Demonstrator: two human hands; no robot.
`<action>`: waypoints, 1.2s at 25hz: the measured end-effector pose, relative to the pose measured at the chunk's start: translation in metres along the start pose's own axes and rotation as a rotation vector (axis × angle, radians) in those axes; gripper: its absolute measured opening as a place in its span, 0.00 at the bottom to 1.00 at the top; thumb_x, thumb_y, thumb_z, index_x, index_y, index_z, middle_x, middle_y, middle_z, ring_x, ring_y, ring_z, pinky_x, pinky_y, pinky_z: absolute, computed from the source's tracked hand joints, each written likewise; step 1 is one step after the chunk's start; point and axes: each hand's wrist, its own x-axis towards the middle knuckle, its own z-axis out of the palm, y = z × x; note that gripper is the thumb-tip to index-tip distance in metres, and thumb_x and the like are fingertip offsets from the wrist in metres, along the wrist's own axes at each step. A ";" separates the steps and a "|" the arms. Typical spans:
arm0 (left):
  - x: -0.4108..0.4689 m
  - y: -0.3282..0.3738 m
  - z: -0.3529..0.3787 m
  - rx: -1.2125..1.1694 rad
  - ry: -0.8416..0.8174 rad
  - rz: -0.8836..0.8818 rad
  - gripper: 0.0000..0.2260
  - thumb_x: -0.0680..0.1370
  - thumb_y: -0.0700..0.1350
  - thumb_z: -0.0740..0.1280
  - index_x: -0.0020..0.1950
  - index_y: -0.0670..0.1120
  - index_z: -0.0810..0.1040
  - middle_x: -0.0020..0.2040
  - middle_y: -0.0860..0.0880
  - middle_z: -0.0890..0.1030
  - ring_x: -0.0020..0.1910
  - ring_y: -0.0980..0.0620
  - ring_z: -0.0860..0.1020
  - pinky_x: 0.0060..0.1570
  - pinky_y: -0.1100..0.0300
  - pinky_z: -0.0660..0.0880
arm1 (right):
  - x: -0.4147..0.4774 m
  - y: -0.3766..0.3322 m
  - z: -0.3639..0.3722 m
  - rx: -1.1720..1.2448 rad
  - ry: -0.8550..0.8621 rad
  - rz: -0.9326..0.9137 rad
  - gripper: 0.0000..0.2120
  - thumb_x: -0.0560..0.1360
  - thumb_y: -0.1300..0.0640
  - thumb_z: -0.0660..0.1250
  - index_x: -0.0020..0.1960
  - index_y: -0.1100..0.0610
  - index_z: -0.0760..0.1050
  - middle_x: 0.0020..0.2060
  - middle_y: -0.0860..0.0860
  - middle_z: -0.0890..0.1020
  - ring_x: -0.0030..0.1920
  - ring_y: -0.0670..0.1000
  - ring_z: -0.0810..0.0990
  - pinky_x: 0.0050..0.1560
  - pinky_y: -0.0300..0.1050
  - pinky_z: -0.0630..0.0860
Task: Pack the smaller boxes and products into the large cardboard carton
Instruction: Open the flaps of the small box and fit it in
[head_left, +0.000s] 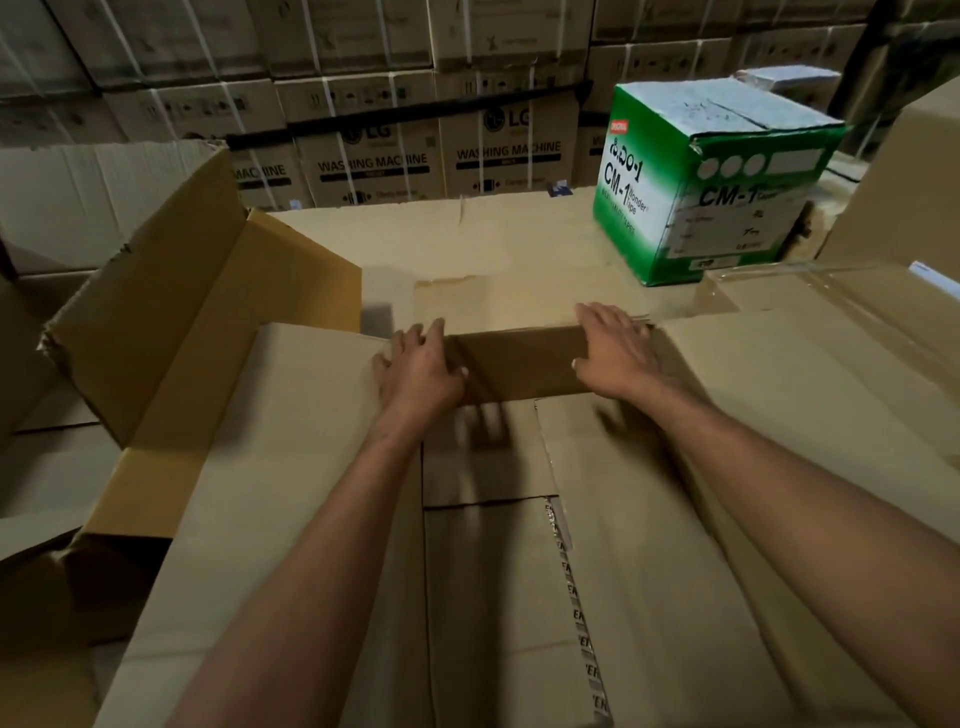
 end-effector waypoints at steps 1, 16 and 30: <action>-0.016 -0.002 -0.006 -0.017 0.014 -0.048 0.33 0.79 0.57 0.68 0.80 0.51 0.60 0.77 0.44 0.66 0.78 0.40 0.60 0.74 0.35 0.56 | -0.014 0.004 -0.003 0.008 0.038 0.066 0.41 0.76 0.52 0.71 0.83 0.54 0.56 0.81 0.55 0.59 0.80 0.58 0.57 0.78 0.60 0.58; -0.234 -0.012 -0.012 0.214 -0.068 0.066 0.39 0.79 0.54 0.68 0.84 0.50 0.51 0.83 0.43 0.55 0.82 0.41 0.51 0.78 0.41 0.51 | -0.259 0.060 -0.018 -0.273 0.085 0.519 0.31 0.73 0.58 0.73 0.72 0.58 0.67 0.68 0.57 0.73 0.68 0.59 0.71 0.61 0.55 0.73; -0.349 -0.003 -0.002 0.249 -0.001 -0.097 0.44 0.77 0.38 0.68 0.84 0.55 0.45 0.83 0.42 0.38 0.81 0.35 0.37 0.76 0.30 0.40 | -0.369 0.060 -0.025 -0.169 0.065 0.516 0.36 0.70 0.54 0.77 0.74 0.54 0.65 0.69 0.56 0.70 0.67 0.60 0.68 0.61 0.60 0.71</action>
